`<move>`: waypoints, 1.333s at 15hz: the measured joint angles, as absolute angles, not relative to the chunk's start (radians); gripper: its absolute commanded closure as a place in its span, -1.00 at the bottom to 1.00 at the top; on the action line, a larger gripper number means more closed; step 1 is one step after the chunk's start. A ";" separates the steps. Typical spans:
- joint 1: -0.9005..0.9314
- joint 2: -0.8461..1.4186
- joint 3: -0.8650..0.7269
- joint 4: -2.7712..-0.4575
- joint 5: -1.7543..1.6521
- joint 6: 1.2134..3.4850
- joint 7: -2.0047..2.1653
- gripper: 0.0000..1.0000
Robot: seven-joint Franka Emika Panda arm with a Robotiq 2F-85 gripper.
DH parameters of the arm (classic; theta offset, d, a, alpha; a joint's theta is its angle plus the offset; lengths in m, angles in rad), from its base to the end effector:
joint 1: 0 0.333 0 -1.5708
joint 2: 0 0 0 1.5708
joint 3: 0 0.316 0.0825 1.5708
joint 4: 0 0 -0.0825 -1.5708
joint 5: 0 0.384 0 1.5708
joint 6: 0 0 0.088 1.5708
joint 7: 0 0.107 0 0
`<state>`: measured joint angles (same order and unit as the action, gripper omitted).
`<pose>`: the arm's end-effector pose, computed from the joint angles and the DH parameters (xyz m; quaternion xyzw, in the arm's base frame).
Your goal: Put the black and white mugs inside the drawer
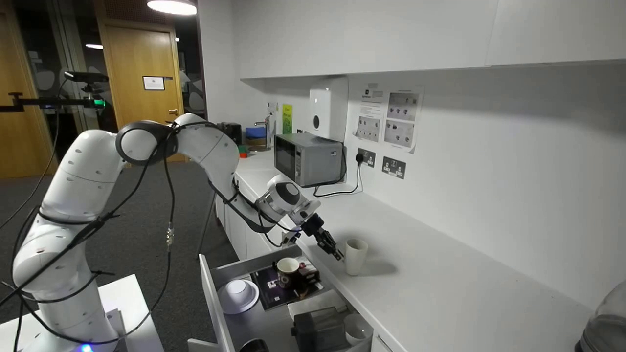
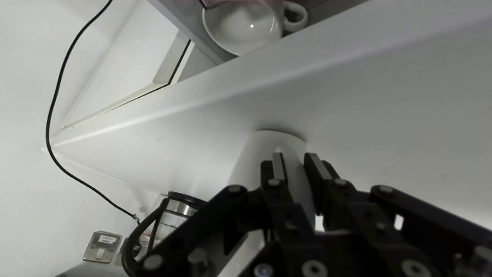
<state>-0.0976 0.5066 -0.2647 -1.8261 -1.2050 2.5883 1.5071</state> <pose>0.6326 -0.2052 0.2820 0.8332 -0.3601 0.2973 0.2960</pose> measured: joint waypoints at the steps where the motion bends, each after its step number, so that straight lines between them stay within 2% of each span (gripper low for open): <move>1: -0.090 0.502 -0.264 -1.834 -1.222 2.588 1.533 0.91; 10: -0.064 0.366 -0.227 -2.019 -1.362 2.588 1.740 0.91; 20: -0.065 0.163 -0.176 -2.286 -1.380 2.586 1.762 0.91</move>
